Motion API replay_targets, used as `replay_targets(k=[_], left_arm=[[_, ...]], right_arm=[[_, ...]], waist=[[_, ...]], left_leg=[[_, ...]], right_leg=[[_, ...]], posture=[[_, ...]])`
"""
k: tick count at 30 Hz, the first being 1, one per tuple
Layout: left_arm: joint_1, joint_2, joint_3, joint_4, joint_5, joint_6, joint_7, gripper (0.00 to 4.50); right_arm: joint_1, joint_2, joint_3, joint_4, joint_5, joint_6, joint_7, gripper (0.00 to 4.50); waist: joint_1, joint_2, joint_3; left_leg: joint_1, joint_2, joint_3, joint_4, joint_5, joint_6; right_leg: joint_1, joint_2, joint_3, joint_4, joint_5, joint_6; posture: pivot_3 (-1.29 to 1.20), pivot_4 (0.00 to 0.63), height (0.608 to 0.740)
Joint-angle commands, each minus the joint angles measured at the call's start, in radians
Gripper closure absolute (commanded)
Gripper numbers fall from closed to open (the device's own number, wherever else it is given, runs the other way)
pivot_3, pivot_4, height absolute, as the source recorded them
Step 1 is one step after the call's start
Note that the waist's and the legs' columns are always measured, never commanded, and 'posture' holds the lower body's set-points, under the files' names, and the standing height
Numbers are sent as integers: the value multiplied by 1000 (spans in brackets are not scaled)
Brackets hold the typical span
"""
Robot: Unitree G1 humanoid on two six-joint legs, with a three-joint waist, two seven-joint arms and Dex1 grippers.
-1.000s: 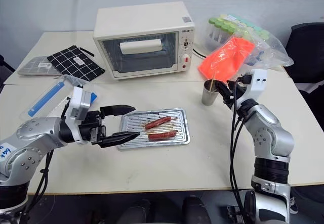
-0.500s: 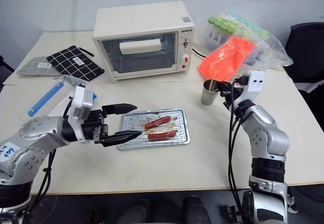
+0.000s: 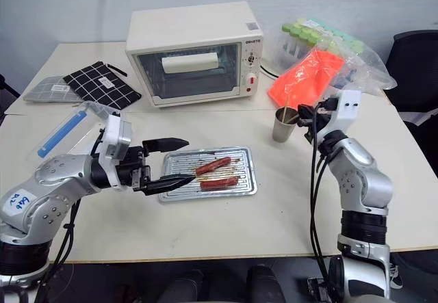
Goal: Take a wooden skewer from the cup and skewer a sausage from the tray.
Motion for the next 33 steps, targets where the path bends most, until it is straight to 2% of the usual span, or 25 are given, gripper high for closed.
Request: replay_targets(k=[1, 3, 5, 10, 14, 18, 25, 29, 33], left_arm=[[11, 8, -13, -12, 28, -42, -36, 0], [4, 0, -21, 2, 59, -73, -37, 0], [-11, -18, -30, 15, 91, -110, -32, 0], [-77, -73, -31, 47, 118, -149, 2, 0], [-150, -113, -34, 58, 123, -154, 37, 0], [-198, -157, -35, 60, 117, -150, 75, 0], [-206, -206, -65, 48, 133, -154, 101, 0], [-254, -272, -63, 63, 110, -143, 146, 0], [-259, -316, -49, 76, 119, -166, 176, 695]], right_arm=[[-27, -110, -60, -133, 99, 142, 20, 4460], [-70, -166, -102, -158, 198, 263, 17, 4460], [-163, -198, -187, -129, 379, 447, -27, 4460], [-310, -170, -301, -9, 729, 704, -193, 4460], [-299, -164, -224, 50, 1099, 720, -325, 4460], [-226, -169, -96, 27, 1400, 588, -507, 4460], [-185, -58, -72, -30, 1426, 509, -534, 4460], [-180, 27, -71, -64, 1426, 470, -567, 4460], [-172, 57, -66, -90, 1426, 456, -594, 4500]], waist=[[1, 0, 0], [2, 0, 0], [1, 0, 0], [2, 1, 1], [3, 1, 1], [2, 1, 1], [0, 1, 1], [1, 1, 1], [1, 1, 1]], left_leg=[[0, 0, 0, 0, 0, 0], [0, 0, 0, 0, 0, 0], [0, 0, 0, 0, 0, 0], [0, 2, 0, 0, 0, 0], [-1, 2, 0, 1, 0, 0], [-2, 2, 0, 1, 0, 0], [-2, 2, 0, 2, 0, 0], [-2, 2, 0, 2, 0, 0], [-2, 2, 0, 2, 0, 0]], right_leg=[[0, 0, 0, 0, 0, 0], [0, 0, 0, 0, 0, 0], [0, 0, 0, -1, 0, 0], [0, 1, 0, -3, 0, 0], [1, 1, 0, -1, 0, 0], [1, 1, -1, 0, 0, 0], [1, 1, -1, 0, 1, 1], [1, 2, -1, 0, 1, 1], [1, 2, -1, 0, 1, 1]], posture=[[0, 150, 740], [0, 150, 740], [0, 150, 740], [0, 150, 740], [0, 150, 740], [0, 150, 740], [0, 150, 740], [0, 150, 740], [0, 150, 740]])
